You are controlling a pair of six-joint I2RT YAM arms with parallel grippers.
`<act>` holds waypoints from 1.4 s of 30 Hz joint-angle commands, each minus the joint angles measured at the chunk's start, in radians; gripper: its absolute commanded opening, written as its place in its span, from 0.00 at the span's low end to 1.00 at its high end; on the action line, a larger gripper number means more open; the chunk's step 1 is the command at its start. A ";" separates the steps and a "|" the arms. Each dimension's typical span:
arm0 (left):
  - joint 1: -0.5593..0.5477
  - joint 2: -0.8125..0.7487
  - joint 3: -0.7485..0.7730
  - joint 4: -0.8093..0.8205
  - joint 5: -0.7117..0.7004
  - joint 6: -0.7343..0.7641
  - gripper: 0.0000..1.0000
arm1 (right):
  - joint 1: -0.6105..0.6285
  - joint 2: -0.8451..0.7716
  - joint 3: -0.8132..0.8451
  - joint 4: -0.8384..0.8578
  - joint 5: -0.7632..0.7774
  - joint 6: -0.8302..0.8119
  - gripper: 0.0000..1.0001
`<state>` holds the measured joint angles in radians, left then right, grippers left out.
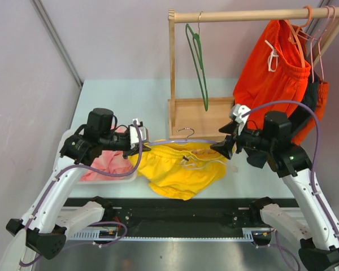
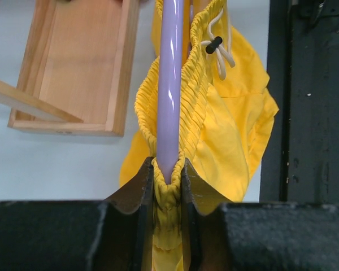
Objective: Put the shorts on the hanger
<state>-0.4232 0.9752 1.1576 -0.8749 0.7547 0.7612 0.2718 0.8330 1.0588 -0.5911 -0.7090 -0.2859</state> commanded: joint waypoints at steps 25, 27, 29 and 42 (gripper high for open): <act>-0.056 0.055 0.177 0.261 0.189 -0.355 0.75 | 0.322 -0.011 0.182 -0.108 0.200 -0.147 0.00; -0.090 0.085 0.183 0.263 0.161 -0.346 0.72 | 0.316 -0.018 0.188 -0.119 0.194 -0.147 0.00; -0.130 0.111 0.183 0.254 0.137 -0.324 0.65 | 0.310 -0.021 0.194 -0.122 0.192 -0.148 0.00; -0.092 0.148 0.166 0.148 0.090 -0.180 0.59 | 0.218 -0.095 0.228 -0.252 0.230 -0.139 0.00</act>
<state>-0.5358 1.1545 1.3174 -0.7200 0.8413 0.5507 0.5198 0.7837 1.2194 -0.8536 -0.5030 -0.4419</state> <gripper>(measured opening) 0.395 0.145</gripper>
